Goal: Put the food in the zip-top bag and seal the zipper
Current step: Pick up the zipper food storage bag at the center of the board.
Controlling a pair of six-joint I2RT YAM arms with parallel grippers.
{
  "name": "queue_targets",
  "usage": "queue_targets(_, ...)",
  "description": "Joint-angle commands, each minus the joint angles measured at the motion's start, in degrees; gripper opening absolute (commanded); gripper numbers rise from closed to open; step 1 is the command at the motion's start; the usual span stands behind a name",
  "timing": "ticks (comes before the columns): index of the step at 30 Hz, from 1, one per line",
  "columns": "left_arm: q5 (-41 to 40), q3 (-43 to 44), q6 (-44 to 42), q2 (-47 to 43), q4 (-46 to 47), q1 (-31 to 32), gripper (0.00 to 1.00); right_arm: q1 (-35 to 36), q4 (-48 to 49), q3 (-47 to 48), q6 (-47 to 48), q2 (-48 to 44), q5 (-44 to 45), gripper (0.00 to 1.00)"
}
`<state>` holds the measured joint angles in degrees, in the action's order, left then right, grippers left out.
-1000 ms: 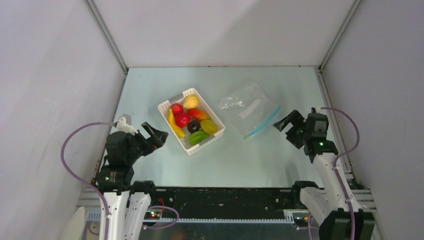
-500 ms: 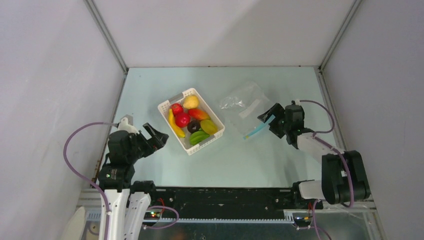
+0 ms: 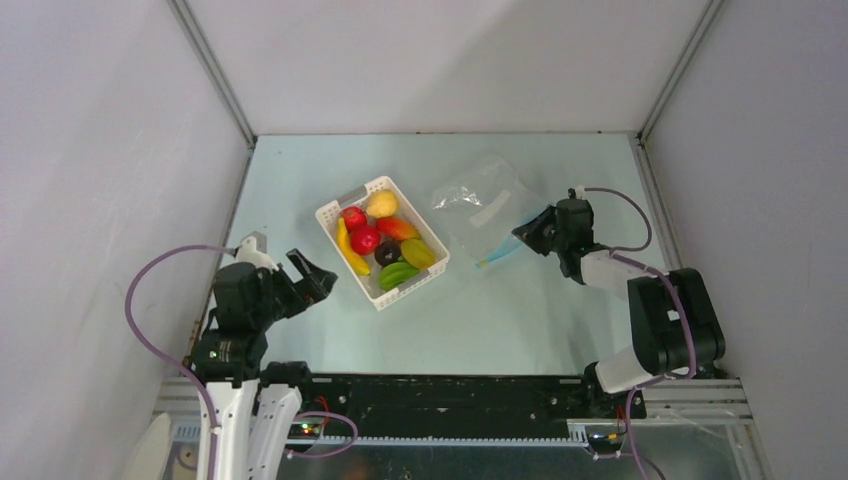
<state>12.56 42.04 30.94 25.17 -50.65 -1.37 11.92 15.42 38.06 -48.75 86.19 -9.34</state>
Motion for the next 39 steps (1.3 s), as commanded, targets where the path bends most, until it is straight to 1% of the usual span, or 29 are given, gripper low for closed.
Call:
queue_targets(1,4.04,4.19,-1.30,0.42,1.11,0.60,0.98,1.18,-3.39,4.80,-1.35,-2.87,2.40,0.00)
queue_targets(2,4.09,4.63,-1.07,0.89,1.97,0.67,0.98,1.97,-8.00,5.74,-1.32,-4.74,3.01,0.00)
queue_targets(3,3.71,5.46,-0.93,1.13,2.62,2.47,0.98,2.49,-10.65,7.85,-1.29,-5.78,3.78,0.00)
queue_targets(4,3.27,5.92,-0.45,1.80,4.11,3.37,0.98,3.46,-15.68,8.88,-1.38,-7.75,3.97,0.00)
queue_targets(5,2.17,6.67,-0.14,2.25,5.14,5.58,0.98,3.94,-18.23,10.89,-1.45,-8.74,4.53,0.00)
queue_targets(6,1.40,7.05,0.67,3.33,7.22,7.16,0.98,5.25,-23.02,11.86,-1.57,-10.73,5.05,0.00)
queue_targets(7,-1.22,8.09,1.12,4.24,8.24,10.95,0.98,5.98,-25.33,13.99,-1.50,-11.64,6.67,0.00)
queue_targets(8,-2.67,8.69,1.88,6.44,10.06,13.10,0.98,7.49,-30.18,15.08,-1.45,-13.35,7.83,0.00)
queue_targets(9,-6.09,10.15,2.04,7.73,10.93,18.25,0.98,8.33,-32.34,16.86,-1.49,-14.13,10.06,0.00)
queue_targets(10,-8.14,12.05,2.05,10.92,12.40,23.71,0.98,9.93,-35.73,17.48,-1.56,-15.77,11.15,0.00)
queue_targets(11,-12.13,13.13,1.90,12.61,12.94,26.34,0.98,11.27,-37.09,18.23,-1.80,-16.62,12.63,0.00)
queue_targets(12,-13.97,15.54,1.49,16.51,13.91,31.27,0.98,11.98,-39.43,18.47,-2.78,-18.42,13.27,0.00)
queue_targets(13,-16.38,16.85,1.05,18.43,14.71,33.28,0.98,13.19,-40.69,19.03,-3.38,-20.05,14.19,0.00)
queue_targets(14,-17.41,19.77,0.13,22.65,15.06,37.34,0.98,13.77,-43.54,19.44,-4.84,-20.73,14.62,0.00)
queue_targets(15,-19.42,21.16,-0.38,24.84,15.76,39.35,0.98,14.74,-45.17,20.76,-6.02,-21.60,15.01,0.00)
queue_targets(16,-20.34,24.38,-1.92,28.82,16.07,42.96,0.98,15.29,-48.32,21.54,-6.32,-21.82,15.21,0.00)
queue_targets(17,-21.99,26.11,-2.89,31.90,16.63,44.88,0.98,16.59,-51.09,23.31,-6.39,-22.02,15.69,0.00)
queue_targets(18,-23.64,29.33,-5.29,35.09,16.81,48.32,0.98,17.32,-52.24,24.13,-6.37,-21.98,15.86,0.00)
queue_targets(20,-25.06,33.70,-9.06,40.22,17.09,52.18,0.98,19.68,-53.95,26.26,-6.37,-22.39,16.45,0.00)
queue_targets(21,-25.14,34.81,-10.79,43.14,17.50,53.01,0.98,21.07,-53.95,26.44,-6.69,-22.85,16.46,0.00)
queue_targets(23,-23.92,37.37,-11.35,46.79,18.63,54.68,0.98,22.61,-53.76,26.71,-7.37,-23.43,16.44,0.00)
queue_targets(27,-16.94,38.08,-10.95,50.83,22.89,56.78,0.98,24.20,-53.54,27.04,-8.88,-24.02,16.78,0.00)
queue_targets(32,-16.21,34.76,-12.14,51.14,26.68,58.27,0.98,25.15,-53.44,28.08,-9.59,-24.92,16.42,0.00)
queue_targets(35,-11.29,30.71,-11.63,50.29,30.19,58.32,0.98,25.27,-53.48,28.68,-9.72,-25.09,16.21,0.00)
queue_targets(36,-10.65,29.97,-10.97,50.10,31.76,58.32,0.98,25.26,-53.26,28.71,-9.79,-25.17,15.98,0.00)
queue_targets(37,-10.37,28.92,-10.67,50.17,32.15,58.38,0.96,25.32,-53.15,28.79,-9.92,-25.34,15.51,0.00)
queue_targets(39,-11.04,28.33,-10.05,50.80,32.58,58.44,0.95,25.57,-52.78,28.84,-10.17,-25.67,15.04,0.00)
